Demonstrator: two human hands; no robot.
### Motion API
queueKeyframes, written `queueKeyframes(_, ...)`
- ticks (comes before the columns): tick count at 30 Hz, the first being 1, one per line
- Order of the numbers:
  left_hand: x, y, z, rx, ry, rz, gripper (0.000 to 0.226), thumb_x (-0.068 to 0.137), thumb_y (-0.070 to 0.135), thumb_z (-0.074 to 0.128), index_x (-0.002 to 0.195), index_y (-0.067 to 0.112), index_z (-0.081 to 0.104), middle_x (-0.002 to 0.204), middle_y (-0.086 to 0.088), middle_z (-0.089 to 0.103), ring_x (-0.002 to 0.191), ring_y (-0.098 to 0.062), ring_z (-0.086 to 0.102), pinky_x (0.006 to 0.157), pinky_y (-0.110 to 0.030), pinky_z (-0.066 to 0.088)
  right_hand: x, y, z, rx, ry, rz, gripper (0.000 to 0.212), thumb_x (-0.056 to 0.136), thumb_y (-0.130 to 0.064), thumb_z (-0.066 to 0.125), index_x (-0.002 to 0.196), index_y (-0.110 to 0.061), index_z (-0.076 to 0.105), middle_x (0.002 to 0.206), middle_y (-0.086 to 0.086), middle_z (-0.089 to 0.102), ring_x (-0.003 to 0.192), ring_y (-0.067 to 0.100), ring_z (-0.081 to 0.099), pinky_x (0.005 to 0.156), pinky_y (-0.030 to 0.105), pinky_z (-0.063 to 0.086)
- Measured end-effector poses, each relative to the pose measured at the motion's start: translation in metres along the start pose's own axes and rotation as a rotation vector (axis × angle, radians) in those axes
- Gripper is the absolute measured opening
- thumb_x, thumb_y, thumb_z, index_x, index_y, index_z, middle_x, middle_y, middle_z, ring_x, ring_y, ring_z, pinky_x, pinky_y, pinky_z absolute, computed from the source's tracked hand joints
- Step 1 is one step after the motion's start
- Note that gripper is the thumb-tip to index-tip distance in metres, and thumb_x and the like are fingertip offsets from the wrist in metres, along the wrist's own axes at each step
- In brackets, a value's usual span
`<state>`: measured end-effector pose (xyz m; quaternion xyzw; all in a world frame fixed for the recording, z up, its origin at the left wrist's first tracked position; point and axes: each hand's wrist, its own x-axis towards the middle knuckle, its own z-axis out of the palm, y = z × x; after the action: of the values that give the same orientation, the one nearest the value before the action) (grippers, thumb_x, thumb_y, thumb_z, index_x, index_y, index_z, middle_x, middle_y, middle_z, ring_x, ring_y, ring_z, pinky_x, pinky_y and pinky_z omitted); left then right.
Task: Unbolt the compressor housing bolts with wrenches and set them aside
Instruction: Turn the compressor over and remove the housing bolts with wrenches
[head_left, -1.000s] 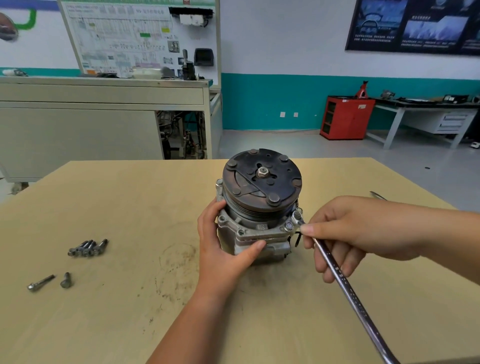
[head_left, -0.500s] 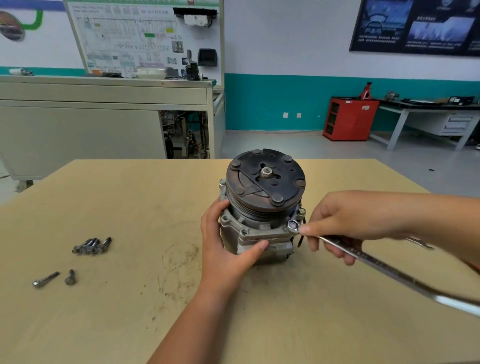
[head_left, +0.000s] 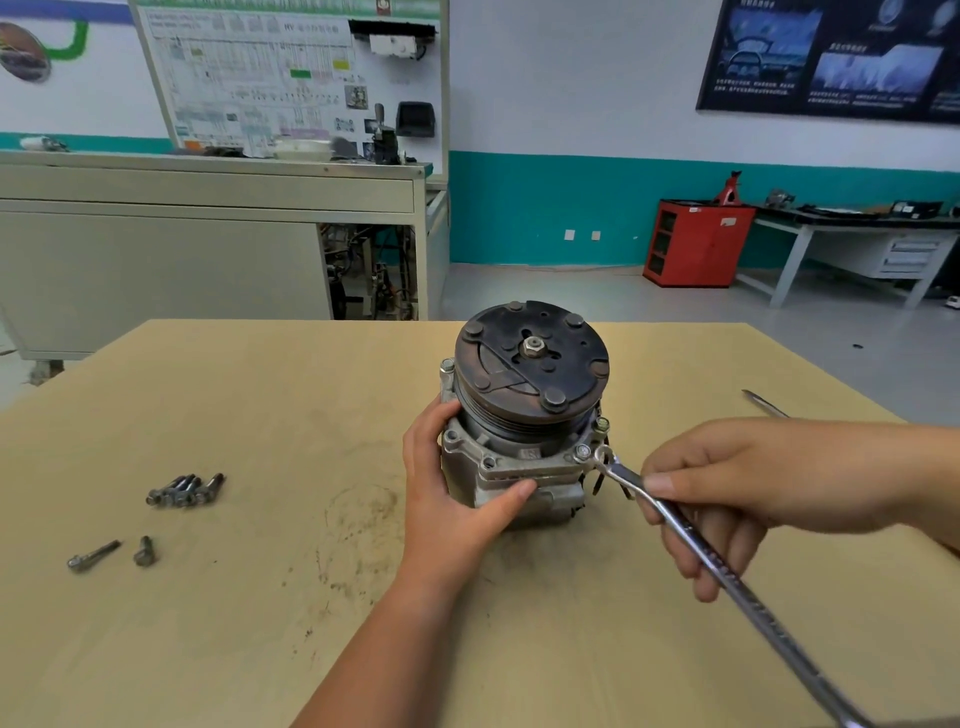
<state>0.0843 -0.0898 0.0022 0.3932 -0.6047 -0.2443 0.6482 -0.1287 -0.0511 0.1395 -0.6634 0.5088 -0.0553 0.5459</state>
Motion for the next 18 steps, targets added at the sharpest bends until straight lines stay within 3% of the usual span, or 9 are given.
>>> queueKeyframes(4, 0.001, 0.0, 0.001, -0.011, 0.007, 0.01, 0.077, 0.056, 0.045, 0.078, 0.119, 0.063, 0.038, 0.135, -0.004, 0.045, 0.127, -0.02, 0.046, 0.106, -0.047, 0.04, 0.009, -0.001, 0.02, 0.213, 0.127, -0.051, 0.028, 0.098, -0.027, 0.041, 0.083, -0.008, 0.056, 0.062, 0.005, 0.067, 0.056, 0.019, 0.068, 0.046, 0.019, 0.049)
queueKeyframes(9, 0.001, 0.0, 0.001, -0.009, 0.008, 0.019, 0.076, 0.057, 0.044, 0.077, 0.121, 0.058, 0.039, 0.135, -0.006, 0.045, 0.128, -0.022, 0.045, 0.107, -0.048, 0.039, 0.015, -0.008, 0.024, 0.292, 0.227, -0.052, 0.03, 0.097, -0.026, 0.045, 0.078, -0.007, 0.057, 0.054, 0.005, 0.063, 0.046, 0.016, 0.063, 0.042, 0.017, 0.047)
queueKeyframes(15, 0.001, 0.0, 0.0, -0.009, 0.006, 0.0, 0.077, 0.056, 0.045, 0.078, 0.12, 0.062, 0.038, 0.136, -0.004, 0.045, 0.128, -0.022, 0.045, 0.107, -0.048, 0.039, 0.016, -0.008, 0.026, 0.266, 0.221, -0.007, 0.031, 0.098, -0.028, 0.044, 0.077, -0.008, 0.055, 0.049, 0.001, 0.06, 0.043, 0.014, 0.06, 0.041, 0.016, 0.045)
queueKeyframes(18, 0.001, -0.001, 0.001, -0.011, 0.008, -0.001, 0.077, 0.056, 0.044, 0.078, 0.122, 0.056, 0.04, 0.136, -0.005, 0.045, 0.128, -0.022, 0.045, 0.107, -0.048, 0.039, 0.013, -0.011, 0.016, 0.051, 0.191, 0.041, 0.031, 0.098, -0.029, 0.043, 0.076, -0.011, 0.055, 0.047, -0.004, 0.056, 0.04, 0.011, 0.056, 0.042, 0.017, 0.044)
